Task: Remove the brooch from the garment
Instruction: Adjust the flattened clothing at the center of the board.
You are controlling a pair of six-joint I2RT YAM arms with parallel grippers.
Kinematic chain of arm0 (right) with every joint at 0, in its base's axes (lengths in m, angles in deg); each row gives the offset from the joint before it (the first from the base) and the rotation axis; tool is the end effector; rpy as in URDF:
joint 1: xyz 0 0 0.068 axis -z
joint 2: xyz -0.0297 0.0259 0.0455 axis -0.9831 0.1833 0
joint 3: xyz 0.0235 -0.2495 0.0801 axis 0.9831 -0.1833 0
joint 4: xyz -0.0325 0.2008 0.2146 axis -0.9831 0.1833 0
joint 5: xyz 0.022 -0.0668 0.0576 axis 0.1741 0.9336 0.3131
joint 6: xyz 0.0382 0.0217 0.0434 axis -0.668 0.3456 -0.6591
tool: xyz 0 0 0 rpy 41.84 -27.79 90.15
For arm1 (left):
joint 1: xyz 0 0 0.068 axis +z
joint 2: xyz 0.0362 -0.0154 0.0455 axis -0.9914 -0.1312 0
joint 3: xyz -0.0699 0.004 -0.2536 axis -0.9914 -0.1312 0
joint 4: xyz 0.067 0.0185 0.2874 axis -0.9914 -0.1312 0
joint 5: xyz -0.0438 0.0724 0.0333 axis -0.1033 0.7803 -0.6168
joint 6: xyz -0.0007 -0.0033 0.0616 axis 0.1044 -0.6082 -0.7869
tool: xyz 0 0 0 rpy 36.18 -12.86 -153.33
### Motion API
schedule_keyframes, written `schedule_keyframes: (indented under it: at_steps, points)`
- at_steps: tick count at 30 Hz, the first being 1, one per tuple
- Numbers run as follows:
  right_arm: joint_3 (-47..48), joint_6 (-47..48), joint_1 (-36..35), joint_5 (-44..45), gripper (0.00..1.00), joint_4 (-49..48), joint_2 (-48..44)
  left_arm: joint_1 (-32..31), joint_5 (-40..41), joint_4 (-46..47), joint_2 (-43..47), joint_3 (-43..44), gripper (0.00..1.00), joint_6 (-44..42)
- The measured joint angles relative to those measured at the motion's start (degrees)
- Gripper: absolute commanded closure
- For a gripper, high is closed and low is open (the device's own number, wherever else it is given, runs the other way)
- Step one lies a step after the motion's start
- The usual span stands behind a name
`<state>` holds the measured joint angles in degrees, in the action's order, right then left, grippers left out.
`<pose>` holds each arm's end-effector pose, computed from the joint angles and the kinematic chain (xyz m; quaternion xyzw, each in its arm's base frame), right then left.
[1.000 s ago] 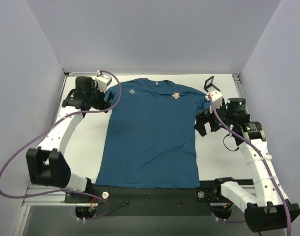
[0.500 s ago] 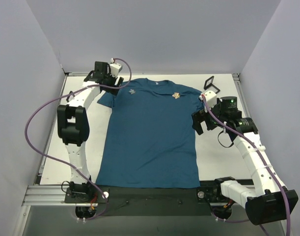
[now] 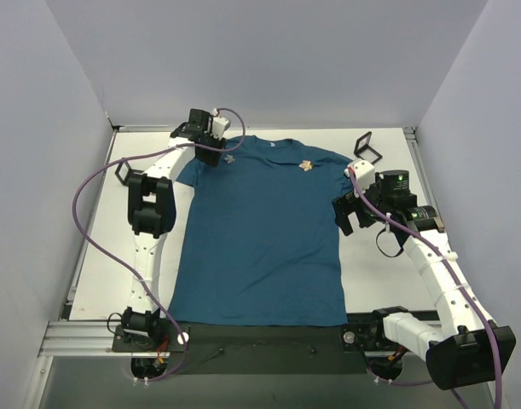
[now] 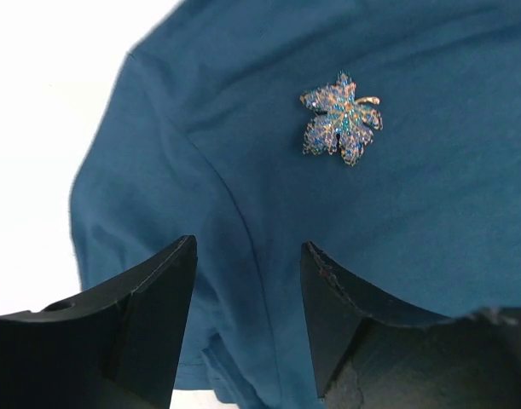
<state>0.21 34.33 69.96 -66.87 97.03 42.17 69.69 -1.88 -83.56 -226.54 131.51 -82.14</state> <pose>0.2755 0.0628 0.3061 -0.3083 0.8024 0.1091 0.4992 0.5620 -0.1301 0.1697 0.2352 0.9110 -0.0199 0.3382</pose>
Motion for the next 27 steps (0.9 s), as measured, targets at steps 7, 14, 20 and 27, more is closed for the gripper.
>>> schedule_keyframes:
  at_steps: [7, 14, 20, 27]
  points:
    - [0.0, 0.11, 0.0, 0.0, 0.01, -0.44, 0.0, -0.31, 1.7, -2.21, -1.49, 0.13, 0.5, 1.07]
    - [-0.04, 0.11, 0.0, -0.02, 0.01, -0.55, 0.0, -0.31, 2.89, -4.07, -3.72, 2.34, 0.57, 1.18]
    - [-0.04, 0.11, 0.0, -0.04, 0.02, -0.79, 0.0, -0.33, 3.26, -4.96, -4.02, 2.56, 0.9, 1.81]
    - [-0.04, 0.11, 0.0, -0.09, 0.02, -0.81, 0.0, -0.33, 3.23, -5.42, -4.02, 2.56, 1.0, 2.36]
